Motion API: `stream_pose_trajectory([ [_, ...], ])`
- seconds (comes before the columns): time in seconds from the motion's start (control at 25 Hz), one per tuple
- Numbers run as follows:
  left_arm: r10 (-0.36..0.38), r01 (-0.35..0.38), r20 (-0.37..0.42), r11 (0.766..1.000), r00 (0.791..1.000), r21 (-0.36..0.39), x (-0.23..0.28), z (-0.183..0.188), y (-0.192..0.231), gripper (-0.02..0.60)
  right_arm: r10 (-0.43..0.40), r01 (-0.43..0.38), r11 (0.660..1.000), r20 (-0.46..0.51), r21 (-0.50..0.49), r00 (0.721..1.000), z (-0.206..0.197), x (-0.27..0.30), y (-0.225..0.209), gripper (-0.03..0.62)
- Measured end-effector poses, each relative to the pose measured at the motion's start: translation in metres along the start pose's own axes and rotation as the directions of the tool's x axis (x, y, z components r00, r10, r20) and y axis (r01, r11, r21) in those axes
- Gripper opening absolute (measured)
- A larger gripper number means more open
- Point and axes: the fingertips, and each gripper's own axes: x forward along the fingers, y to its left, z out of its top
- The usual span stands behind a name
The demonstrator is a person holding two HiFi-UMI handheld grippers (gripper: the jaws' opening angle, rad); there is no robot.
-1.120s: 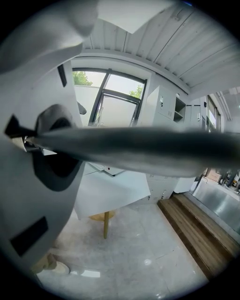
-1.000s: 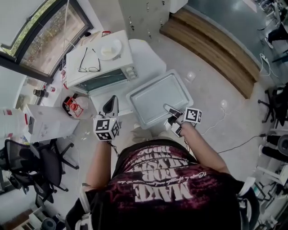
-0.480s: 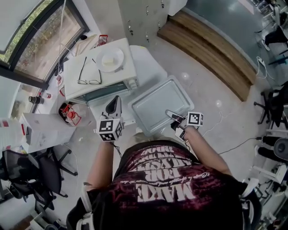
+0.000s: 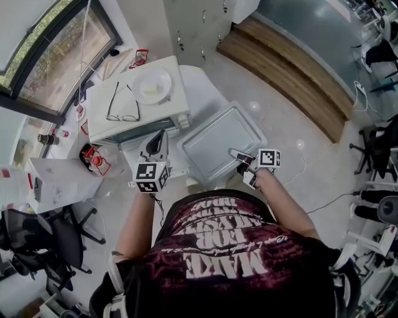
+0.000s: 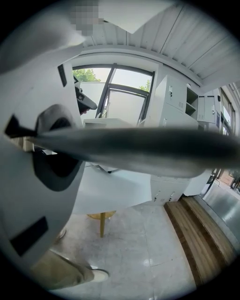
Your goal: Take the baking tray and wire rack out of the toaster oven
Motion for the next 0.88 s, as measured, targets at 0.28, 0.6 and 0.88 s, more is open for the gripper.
stream_pose_trajectory([
  [0.28, 0.112, -0.112, 0.008, 0.993, 0.994, -0.027, 0.017, 0.012, -0.007, 0.006, 0.010, -0.014, 0.999, -0.115, -0.032, 0.993, 0.040, 0.000, -0.022, 0.014],
  [0.6, 0.278, -0.277, 0.001, 0.956, 0.961, -0.097, 0.045, 0.024, -0.024, 0.006, 0.003, -0.036, 0.995, -0.348, -0.090, 0.938, 0.086, 0.005, -0.047, 0.014],
  [0.88, 0.388, -0.384, 0.002, 0.912, 0.922, -0.147, 0.065, 0.023, -0.045, 0.006, -0.008, -0.067, 0.989, -0.505, -0.129, 0.863, 0.122, 0.020, -0.068, 0.014],
])
